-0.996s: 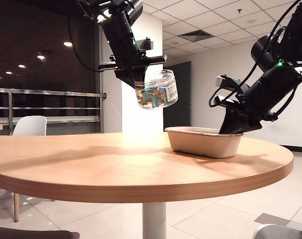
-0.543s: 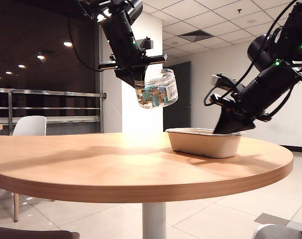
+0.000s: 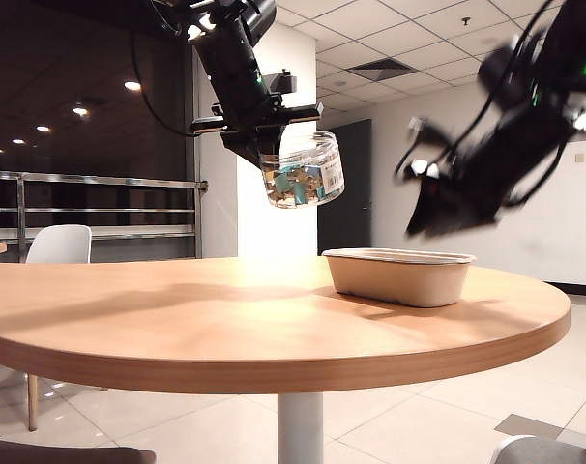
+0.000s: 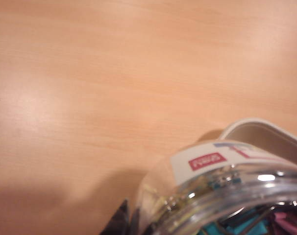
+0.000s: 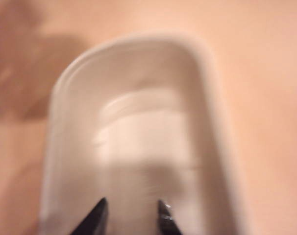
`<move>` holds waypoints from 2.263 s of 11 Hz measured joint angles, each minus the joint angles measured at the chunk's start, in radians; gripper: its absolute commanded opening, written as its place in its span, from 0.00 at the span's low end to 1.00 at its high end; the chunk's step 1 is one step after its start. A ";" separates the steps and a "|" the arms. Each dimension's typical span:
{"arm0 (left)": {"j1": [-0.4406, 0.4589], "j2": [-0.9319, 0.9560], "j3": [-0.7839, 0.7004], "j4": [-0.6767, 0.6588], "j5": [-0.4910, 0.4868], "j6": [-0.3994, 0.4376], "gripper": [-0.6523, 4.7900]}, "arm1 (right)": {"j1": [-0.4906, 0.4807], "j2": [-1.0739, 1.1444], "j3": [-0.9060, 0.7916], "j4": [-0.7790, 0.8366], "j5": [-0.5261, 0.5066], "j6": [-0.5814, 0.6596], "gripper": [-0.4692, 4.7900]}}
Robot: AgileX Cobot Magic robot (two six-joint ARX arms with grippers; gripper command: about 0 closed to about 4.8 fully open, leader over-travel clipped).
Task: Pick up the box filled with clips, pour some clips from it into the rectangular paper box, and then put the clip box back on the table.
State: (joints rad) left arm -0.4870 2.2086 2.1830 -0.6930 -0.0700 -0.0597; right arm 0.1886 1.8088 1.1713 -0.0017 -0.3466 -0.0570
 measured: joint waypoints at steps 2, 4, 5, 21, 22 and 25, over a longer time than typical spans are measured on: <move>0.000 0.000 0.000 -0.001 0.000 0.000 0.11 | -0.024 -0.032 0.006 0.031 0.072 -0.008 0.51; 0.000 0.000 0.000 0.000 0.001 0.000 0.11 | -0.061 -0.022 0.006 0.044 0.060 -0.009 0.51; 0.000 0.000 0.000 -0.003 0.002 0.000 0.11 | -0.079 -0.001 0.006 0.040 0.056 -0.010 0.51; 0.000 0.000 0.000 -0.001 0.002 0.000 0.11 | -0.022 0.101 0.004 0.027 -0.097 0.003 0.17; 0.000 0.000 0.000 -0.002 0.002 0.000 0.11 | -0.012 0.100 0.005 0.030 -0.102 0.003 0.16; 0.000 0.000 0.000 -0.003 0.002 0.000 0.11 | 0.032 0.100 0.005 0.029 -0.094 0.000 0.13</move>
State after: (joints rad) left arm -0.4873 2.2082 2.1830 -0.6956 -0.0681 -0.0597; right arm 0.2207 1.9091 1.1759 0.0273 -0.4408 -0.0574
